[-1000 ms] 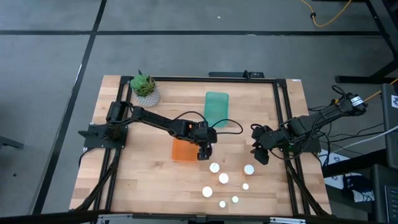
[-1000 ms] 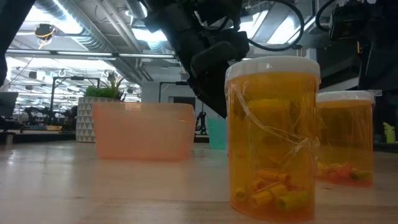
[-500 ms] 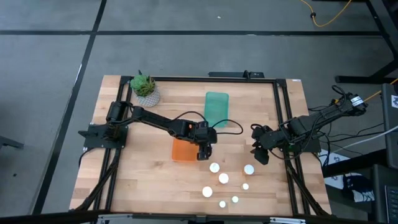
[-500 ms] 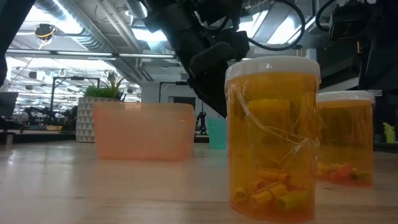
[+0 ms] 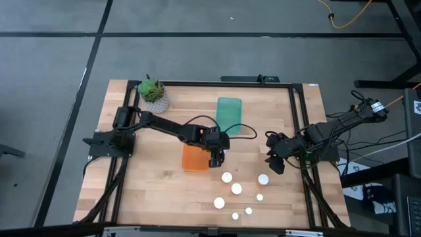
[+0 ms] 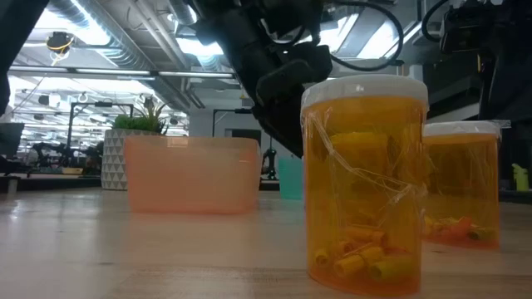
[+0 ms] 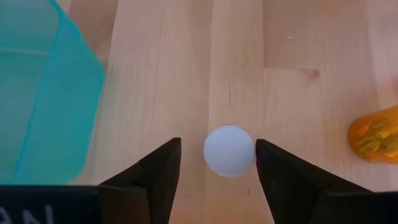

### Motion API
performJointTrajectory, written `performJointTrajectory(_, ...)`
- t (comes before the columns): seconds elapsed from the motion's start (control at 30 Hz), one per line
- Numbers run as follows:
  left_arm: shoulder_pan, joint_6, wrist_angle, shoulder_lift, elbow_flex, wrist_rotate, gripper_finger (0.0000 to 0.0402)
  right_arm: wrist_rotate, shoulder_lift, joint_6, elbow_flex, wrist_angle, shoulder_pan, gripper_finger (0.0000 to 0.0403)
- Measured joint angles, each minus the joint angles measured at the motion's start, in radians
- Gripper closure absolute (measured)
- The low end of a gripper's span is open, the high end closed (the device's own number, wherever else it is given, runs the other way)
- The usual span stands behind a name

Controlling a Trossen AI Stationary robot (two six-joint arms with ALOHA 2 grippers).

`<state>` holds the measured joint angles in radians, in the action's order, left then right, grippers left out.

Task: Pick and place medicine bottles into bin by pill shape (circle, oval)
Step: Put the small pink pill bottle into the orange bin

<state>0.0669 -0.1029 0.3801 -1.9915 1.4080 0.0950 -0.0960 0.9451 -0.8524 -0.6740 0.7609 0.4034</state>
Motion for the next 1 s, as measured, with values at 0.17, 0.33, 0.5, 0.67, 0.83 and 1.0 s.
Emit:
performJointTrajectory(0.17,-0.001,0.0,0.0,0.0,0.0,-0.019,0.0195,0.0,0.0,0.0,0.0,0.0,0.0,0.0226)
performJointTrajectory(0.33,0.0,0.0,0.0,0.0,0.0,-0.019,0.019,0.0,0.0,0.0,0.0,0.0,0.0,0.0226)
performJointTrajectory(0.5,0.005,0.0,0.0,0.0,0.0,-0.019,0.019,0.0,0.0,0.0,0.0,0.0,0.0,0.0226)
performJointTrajectory(0.67,0.005,0.0,0.0,-0.001,0.0,-0.015,0.0189,0.0,0.0,-0.001,0.0,0.0,0.0,0.0226)
performJointTrajectory(0.83,0.004,0.004,-0.011,-0.001,0.0,-0.005,0.0189,0.0,0.0,-0.002,0.0,0.0,0.0,0.0226)
performJointTrajectory(1.0,0.005,0.017,-0.01,-0.022,-0.003,-0.027,0.0189,0.0,0.0,-0.002,0.0,0.001,0.0,0.0226)
